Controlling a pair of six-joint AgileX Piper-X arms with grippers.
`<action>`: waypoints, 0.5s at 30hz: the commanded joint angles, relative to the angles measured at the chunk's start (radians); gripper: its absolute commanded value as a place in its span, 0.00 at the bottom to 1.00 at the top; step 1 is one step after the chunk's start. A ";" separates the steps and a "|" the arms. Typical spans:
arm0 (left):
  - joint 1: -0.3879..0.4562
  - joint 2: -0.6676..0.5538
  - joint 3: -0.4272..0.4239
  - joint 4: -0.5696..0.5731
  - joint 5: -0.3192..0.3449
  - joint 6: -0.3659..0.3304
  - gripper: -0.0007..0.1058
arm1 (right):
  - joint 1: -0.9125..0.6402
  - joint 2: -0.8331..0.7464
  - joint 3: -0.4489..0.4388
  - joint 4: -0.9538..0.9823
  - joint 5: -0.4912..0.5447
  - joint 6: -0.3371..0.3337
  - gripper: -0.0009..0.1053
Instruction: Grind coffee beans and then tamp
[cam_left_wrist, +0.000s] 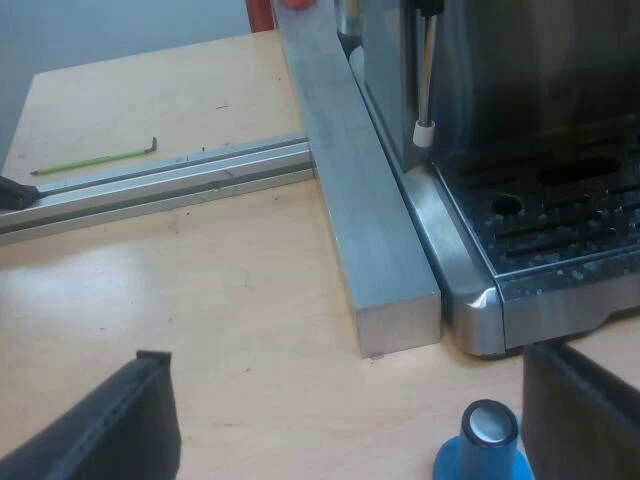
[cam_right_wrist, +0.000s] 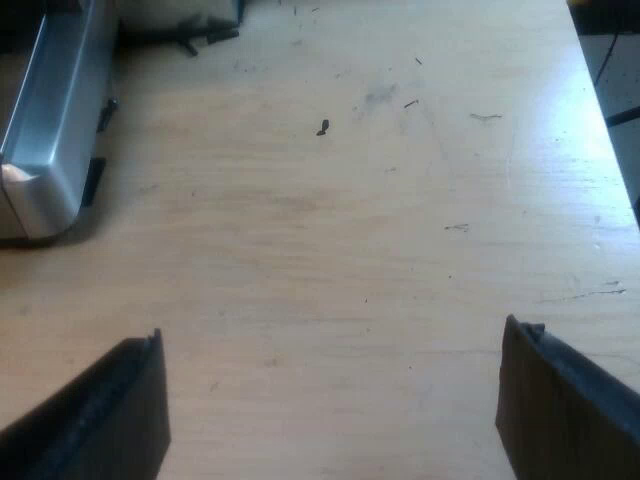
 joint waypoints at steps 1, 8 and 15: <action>0.001 -0.139 0.003 -0.018 0.013 -0.003 0.68 | 0.001 -0.043 -0.008 -0.006 -0.007 0.000 0.67; 0.001 -0.112 -0.056 0.020 0.062 -0.003 0.71 | 0.001 -0.008 -0.086 0.016 -0.081 0.000 0.66; -0.055 -0.043 -0.163 0.036 0.230 -0.058 0.71 | 0.094 0.104 -0.257 0.117 -0.150 0.006 0.66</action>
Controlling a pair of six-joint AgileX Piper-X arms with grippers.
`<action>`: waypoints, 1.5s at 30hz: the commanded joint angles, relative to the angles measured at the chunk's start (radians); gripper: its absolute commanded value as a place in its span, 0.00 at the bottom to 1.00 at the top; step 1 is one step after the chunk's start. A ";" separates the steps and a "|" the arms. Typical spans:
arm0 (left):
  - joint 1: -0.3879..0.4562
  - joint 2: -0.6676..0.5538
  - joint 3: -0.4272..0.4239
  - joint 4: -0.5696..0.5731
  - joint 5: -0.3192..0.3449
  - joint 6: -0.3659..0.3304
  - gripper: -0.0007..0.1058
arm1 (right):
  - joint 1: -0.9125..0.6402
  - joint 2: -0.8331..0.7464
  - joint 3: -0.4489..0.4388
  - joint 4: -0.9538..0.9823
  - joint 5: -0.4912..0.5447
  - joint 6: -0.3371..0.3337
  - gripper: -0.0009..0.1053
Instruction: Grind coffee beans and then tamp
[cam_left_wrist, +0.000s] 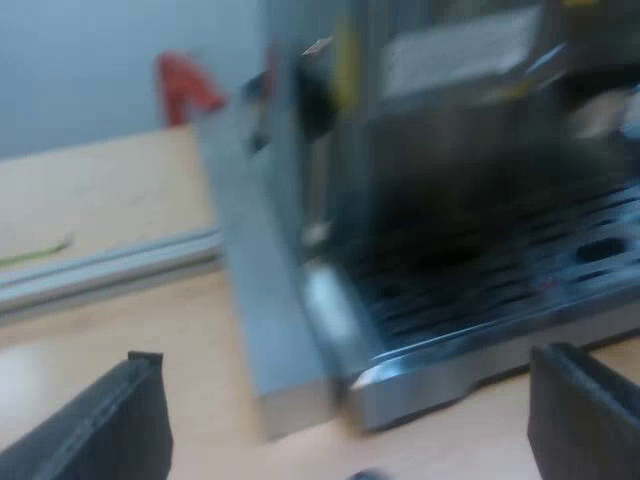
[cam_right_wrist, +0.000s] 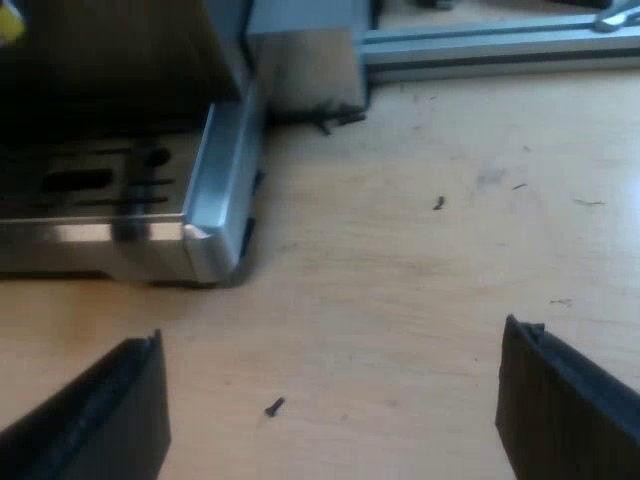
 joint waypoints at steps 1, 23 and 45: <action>-0.039 -0.031 -0.030 -0.001 0.099 -0.041 0.71 | 0.058 0.053 -0.075 0.070 -0.028 -0.013 0.66; -0.320 0.087 0.213 -0.293 0.481 -0.063 0.70 | 0.217 0.261 -0.160 0.065 -0.256 -0.122 0.66; -0.320 0.500 0.275 -0.588 0.614 -0.049 0.70 | 0.221 0.384 0.025 -0.227 -0.308 -0.265 0.62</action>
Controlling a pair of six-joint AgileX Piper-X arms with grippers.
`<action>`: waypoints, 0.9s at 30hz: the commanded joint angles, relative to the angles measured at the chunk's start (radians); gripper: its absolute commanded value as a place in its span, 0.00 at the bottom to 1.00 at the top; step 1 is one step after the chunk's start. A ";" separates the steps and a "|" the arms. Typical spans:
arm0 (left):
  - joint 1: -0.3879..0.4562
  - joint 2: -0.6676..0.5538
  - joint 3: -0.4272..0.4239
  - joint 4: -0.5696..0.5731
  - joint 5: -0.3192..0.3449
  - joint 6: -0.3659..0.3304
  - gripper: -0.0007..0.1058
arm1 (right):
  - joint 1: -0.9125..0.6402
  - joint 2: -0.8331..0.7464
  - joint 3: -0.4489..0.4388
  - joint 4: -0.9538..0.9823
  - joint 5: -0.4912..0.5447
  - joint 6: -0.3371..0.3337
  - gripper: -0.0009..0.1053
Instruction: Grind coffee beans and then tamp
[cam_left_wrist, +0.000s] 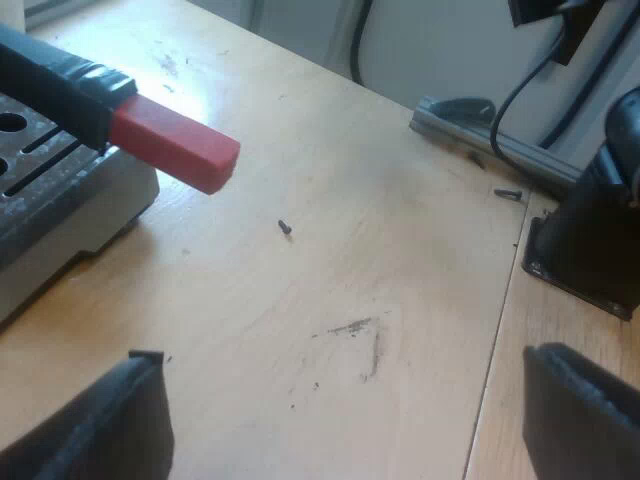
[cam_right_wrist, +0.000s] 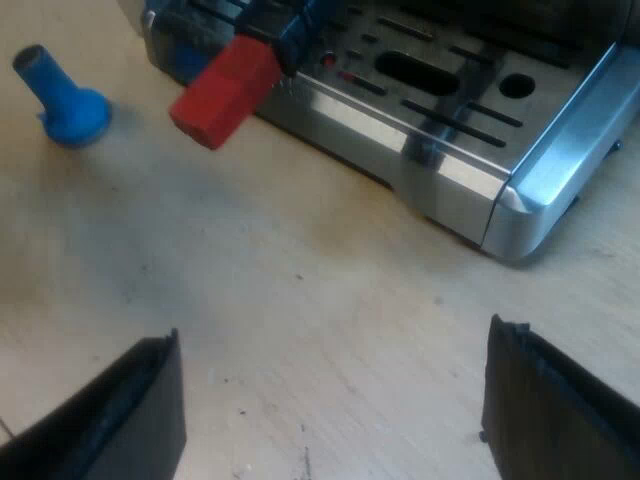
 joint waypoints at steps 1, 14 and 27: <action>-0.004 0.025 -0.003 -0.031 0.013 0.003 0.70 | 0.008 0.016 0.008 -0.023 -0.016 -0.047 0.62; -0.004 0.084 -0.003 -0.081 0.000 0.034 0.70 | 0.426 0.149 0.027 -0.220 0.347 0.037 0.59; -0.004 0.084 -0.003 -0.081 -0.063 0.227 0.70 | 0.842 0.279 0.170 -0.578 0.886 0.386 0.49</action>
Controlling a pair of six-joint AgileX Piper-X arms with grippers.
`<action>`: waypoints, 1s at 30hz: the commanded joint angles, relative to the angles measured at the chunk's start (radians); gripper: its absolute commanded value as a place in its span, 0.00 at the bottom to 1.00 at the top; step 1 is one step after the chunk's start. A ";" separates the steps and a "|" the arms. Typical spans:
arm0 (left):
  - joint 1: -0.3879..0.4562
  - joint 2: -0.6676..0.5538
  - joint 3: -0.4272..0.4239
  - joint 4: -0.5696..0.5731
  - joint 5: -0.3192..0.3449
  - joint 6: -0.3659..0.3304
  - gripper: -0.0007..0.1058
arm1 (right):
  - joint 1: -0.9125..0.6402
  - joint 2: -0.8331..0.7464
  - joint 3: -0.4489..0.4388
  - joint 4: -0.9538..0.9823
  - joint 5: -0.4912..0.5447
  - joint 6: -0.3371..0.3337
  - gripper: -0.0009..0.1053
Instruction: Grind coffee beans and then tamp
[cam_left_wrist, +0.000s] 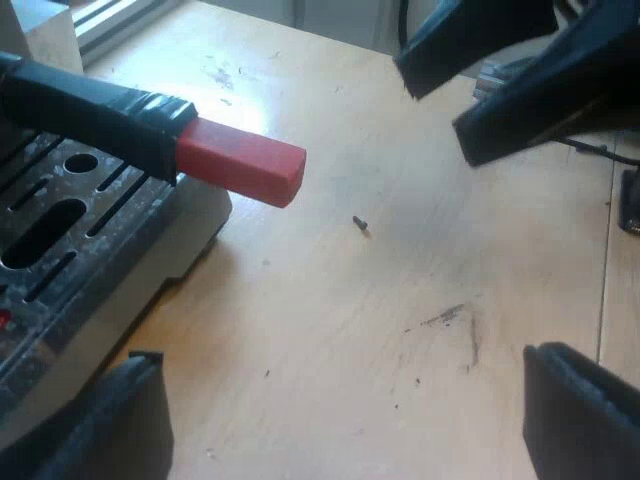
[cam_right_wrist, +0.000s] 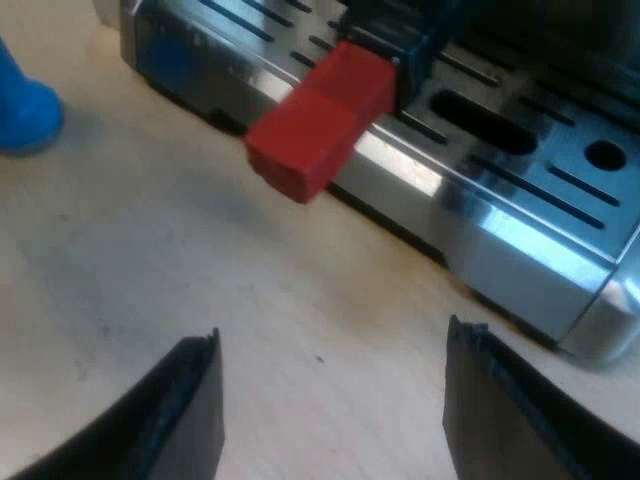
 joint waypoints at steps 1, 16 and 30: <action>-0.004 0.002 -0.003 -0.011 -0.001 0.030 0.70 | 0.055 0.043 0.002 -0.059 0.127 0.060 0.49; -0.004 0.002 0.059 -0.011 -0.015 0.050 0.70 | 0.131 0.347 0.002 -0.402 0.355 0.125 0.46; -0.004 0.002 0.059 -0.013 -0.015 0.050 0.70 | 0.128 0.417 0.002 -0.471 0.460 0.125 0.25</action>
